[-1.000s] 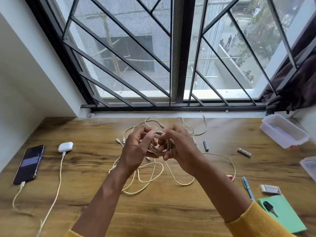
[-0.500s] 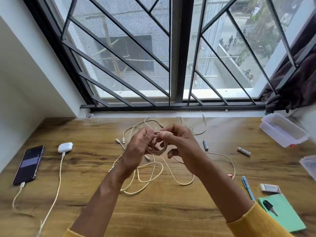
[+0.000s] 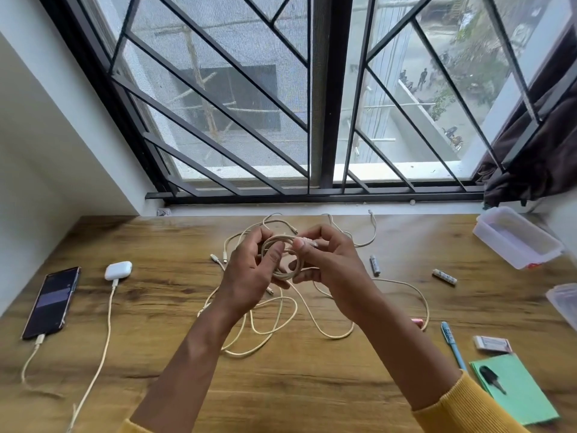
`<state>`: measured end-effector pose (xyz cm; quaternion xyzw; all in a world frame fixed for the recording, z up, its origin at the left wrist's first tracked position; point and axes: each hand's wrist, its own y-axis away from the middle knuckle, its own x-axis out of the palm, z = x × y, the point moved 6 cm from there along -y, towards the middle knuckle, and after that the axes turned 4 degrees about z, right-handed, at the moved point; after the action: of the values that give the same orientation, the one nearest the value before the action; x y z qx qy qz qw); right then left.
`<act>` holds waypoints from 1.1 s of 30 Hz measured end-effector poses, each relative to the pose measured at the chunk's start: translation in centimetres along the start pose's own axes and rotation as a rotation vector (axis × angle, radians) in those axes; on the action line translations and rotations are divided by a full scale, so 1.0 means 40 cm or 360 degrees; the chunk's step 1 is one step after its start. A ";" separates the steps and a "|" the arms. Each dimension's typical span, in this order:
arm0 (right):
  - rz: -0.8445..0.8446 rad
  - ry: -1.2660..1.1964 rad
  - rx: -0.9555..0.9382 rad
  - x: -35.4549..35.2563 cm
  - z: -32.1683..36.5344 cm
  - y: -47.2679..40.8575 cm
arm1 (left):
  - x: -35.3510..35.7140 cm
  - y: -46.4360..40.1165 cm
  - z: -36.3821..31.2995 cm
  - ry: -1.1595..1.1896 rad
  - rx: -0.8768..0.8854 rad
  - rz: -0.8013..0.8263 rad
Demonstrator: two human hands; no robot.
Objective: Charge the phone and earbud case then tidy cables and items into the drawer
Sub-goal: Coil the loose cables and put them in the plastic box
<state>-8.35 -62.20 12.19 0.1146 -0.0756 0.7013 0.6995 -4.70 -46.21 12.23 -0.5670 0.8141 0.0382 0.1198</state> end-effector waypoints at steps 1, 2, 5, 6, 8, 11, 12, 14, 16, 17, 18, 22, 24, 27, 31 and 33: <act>0.0025 -0.0015 0.0001 0.001 0.002 -0.001 | -0.004 0.000 -0.004 -0.0023 0.0018 -0.0037; 0.0053 -0.0021 0.0005 0.003 0.003 -0.001 | -0.007 0.000 -0.009 -0.0047 0.0040 -0.0071; 0.0050 0.0096 -0.0032 0.003 0.005 -0.004 | -0.016 0.004 -0.022 -0.0072 0.0103 -0.0175; 0.0022 0.0176 -0.0077 0.004 0.004 -0.006 | -0.019 0.006 -0.025 -0.0062 0.0114 -0.0217; -0.0030 0.0343 -0.0180 0.009 0.004 -0.007 | -0.023 0.012 -0.036 -0.0045 0.0127 -0.0294; -0.0076 0.0470 -0.0271 0.013 0.000 -0.004 | -0.023 0.017 -0.046 -0.0060 0.0139 -0.0350; -0.0088 0.0475 -0.0279 0.012 -0.001 -0.004 | -0.023 0.016 -0.045 -0.0063 0.0130 -0.0359; -0.0117 0.0475 -0.0291 0.008 -0.002 -0.004 | -0.022 0.012 -0.041 -0.0043 0.0112 -0.0373; -0.0161 0.0476 -0.0314 0.005 0.001 -0.005 | -0.017 0.007 -0.038 0.0003 0.0102 -0.0384; -0.0186 0.0482 -0.0329 0.003 0.004 -0.005 | -0.015 0.006 -0.037 0.0019 0.0096 -0.0389; -0.0206 0.0491 -0.0344 0.001 0.007 -0.006 | -0.014 0.004 -0.037 0.0027 0.0089 -0.0391; -0.0186 0.0463 -0.0386 0.000 0.018 -0.004 | -0.016 -0.002 -0.038 0.0003 0.0060 -0.0394; -0.0149 0.0431 -0.0388 0.002 0.016 -0.002 | -0.021 -0.005 -0.041 -0.0097 0.0042 -0.0395; -0.0164 0.0408 -0.0378 0.002 0.012 0.000 | -0.029 -0.010 -0.043 -0.0302 0.0021 -0.0433; -0.0225 0.0426 -0.0364 -0.002 0.004 -0.001 | -0.029 -0.012 -0.036 -0.0363 -0.0033 -0.0422; -0.0255 0.0441 -0.0371 -0.005 0.002 -0.003 | -0.029 -0.013 -0.031 -0.0362 -0.0048 -0.0398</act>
<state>-8.22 -62.41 12.20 -0.0591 -0.0500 0.6391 0.7652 -4.01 -45.61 13.75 -0.6577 0.7176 0.0990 0.2064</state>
